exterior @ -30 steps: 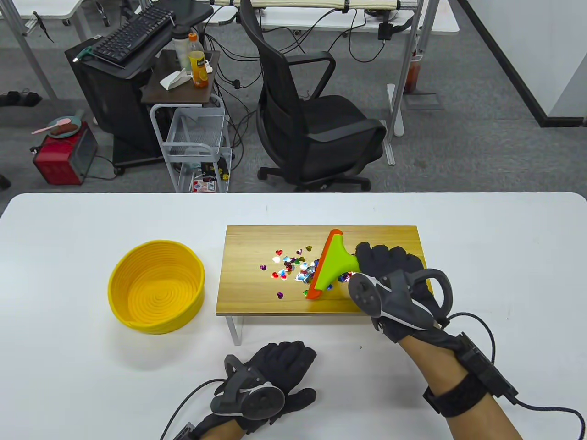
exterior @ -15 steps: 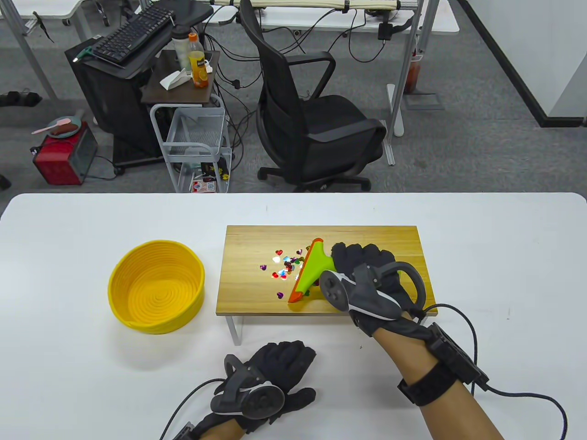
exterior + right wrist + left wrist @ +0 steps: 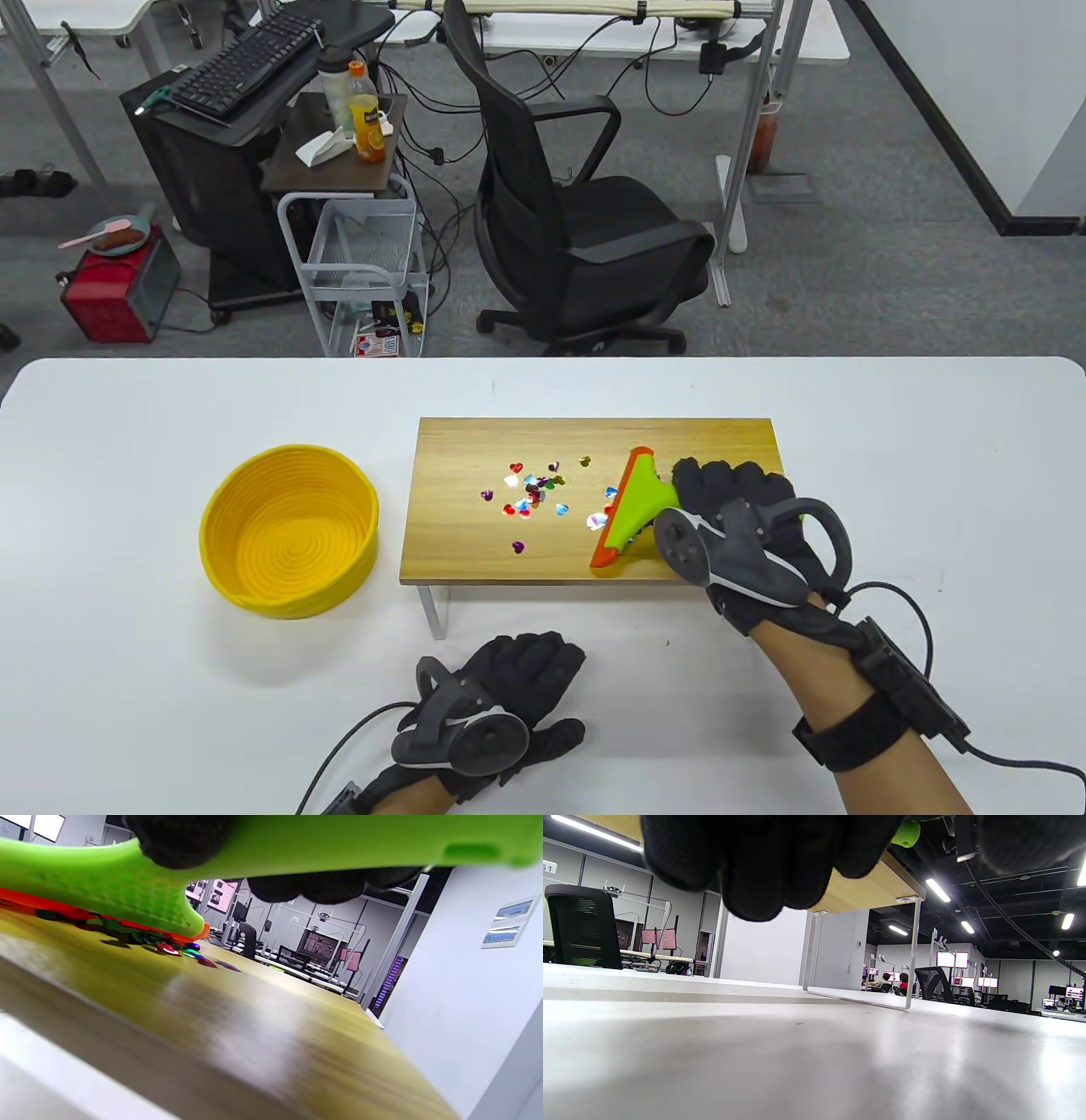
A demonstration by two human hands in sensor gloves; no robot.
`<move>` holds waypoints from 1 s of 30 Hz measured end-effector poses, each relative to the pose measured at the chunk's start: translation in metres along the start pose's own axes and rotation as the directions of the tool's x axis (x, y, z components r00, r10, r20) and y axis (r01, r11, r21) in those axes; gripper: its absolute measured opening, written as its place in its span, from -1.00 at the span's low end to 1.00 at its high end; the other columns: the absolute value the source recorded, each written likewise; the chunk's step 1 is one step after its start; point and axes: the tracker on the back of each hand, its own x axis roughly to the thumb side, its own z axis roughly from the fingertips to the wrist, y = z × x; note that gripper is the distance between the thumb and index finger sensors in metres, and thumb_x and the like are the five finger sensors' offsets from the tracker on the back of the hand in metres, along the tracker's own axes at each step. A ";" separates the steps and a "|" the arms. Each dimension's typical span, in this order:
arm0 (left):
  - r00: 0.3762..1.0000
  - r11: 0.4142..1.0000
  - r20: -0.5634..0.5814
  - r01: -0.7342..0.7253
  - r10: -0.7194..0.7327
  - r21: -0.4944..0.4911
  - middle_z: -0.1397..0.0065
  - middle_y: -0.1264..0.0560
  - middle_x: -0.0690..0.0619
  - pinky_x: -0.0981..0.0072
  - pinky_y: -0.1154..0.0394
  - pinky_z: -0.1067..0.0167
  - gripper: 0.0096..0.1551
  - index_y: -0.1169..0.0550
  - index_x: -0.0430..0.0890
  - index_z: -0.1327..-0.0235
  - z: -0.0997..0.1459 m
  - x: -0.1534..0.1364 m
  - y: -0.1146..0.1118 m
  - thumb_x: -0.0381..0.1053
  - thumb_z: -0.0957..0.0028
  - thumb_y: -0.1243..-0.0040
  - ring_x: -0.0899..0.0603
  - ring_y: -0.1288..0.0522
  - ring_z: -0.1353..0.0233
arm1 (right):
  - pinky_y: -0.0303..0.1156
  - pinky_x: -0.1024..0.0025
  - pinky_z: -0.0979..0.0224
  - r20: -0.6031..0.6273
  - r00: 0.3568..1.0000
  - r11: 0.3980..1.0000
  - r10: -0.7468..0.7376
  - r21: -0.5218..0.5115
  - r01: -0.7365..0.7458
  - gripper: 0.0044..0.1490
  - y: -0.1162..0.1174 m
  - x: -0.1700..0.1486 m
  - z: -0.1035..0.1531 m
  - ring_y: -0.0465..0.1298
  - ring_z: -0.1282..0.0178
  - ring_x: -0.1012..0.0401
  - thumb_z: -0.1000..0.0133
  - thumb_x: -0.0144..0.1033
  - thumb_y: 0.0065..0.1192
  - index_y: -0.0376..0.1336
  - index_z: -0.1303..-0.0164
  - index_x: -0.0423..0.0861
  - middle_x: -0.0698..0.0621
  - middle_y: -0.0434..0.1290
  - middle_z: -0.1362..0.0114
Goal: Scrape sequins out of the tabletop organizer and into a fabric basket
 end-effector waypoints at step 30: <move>1.000 1.000 0.000 0.005 -0.005 -0.008 -0.45 -0.47 -0.17 -0.25 -0.50 -0.23 -0.05 -0.39 -0.05 -0.37 -0.001 0.002 0.000 0.54 0.14 -0.11 -0.31 -0.57 -0.30 | 0.60 0.13 -0.11 -0.159 0.986 0.986 0.055 -0.147 -0.078 -0.26 -0.006 -0.011 0.010 0.64 -0.08 -0.10 -0.18 -0.03 0.32 0.26 -0.55 -0.09 -0.14 0.56 -0.35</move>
